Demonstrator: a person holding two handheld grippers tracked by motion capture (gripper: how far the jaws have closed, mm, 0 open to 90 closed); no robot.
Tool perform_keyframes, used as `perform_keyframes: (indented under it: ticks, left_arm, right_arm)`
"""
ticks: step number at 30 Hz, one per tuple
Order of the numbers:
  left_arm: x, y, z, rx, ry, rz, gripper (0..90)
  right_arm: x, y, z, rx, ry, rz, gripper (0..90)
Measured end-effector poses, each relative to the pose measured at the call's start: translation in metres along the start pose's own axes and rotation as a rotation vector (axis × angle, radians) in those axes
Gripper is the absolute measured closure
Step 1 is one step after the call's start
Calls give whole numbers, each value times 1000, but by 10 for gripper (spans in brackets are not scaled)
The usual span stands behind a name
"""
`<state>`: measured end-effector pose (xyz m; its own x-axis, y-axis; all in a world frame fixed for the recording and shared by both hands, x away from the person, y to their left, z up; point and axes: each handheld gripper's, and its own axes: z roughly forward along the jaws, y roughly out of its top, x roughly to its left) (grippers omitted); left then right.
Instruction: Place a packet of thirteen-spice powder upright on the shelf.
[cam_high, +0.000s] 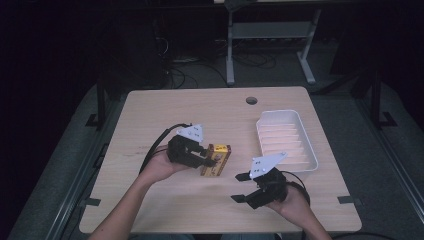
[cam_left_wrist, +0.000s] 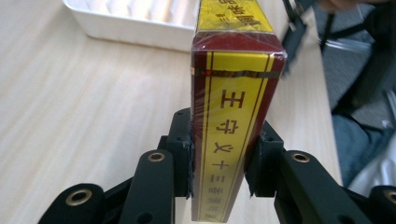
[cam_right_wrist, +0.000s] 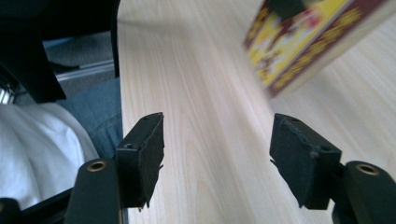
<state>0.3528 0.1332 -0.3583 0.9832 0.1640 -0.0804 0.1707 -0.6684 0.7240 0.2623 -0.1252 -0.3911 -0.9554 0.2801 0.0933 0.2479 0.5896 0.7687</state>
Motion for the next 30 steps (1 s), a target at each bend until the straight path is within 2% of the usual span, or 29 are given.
perform_keyframes:
  ticks: [3,8,15,21,30]
  left_arm:
    - [3,6,3,-23,13,-10,670]
    - [7,18,10,-28,25,-6,670]
    - [12,38,23,-43,32,1,670]
    - [17,54,34,-69,21,0,670]
    - [24,77,48,-120,7,-1,669]
  right_arm:
    - [1,-5,3,10,12,-12,331]
    - [3,-10,7,19,28,-27,316]
    - [8,-14,14,40,38,-90,306]
    - [10,-15,20,71,36,-122,303]
    - [11,-15,23,85,30,-133,300]
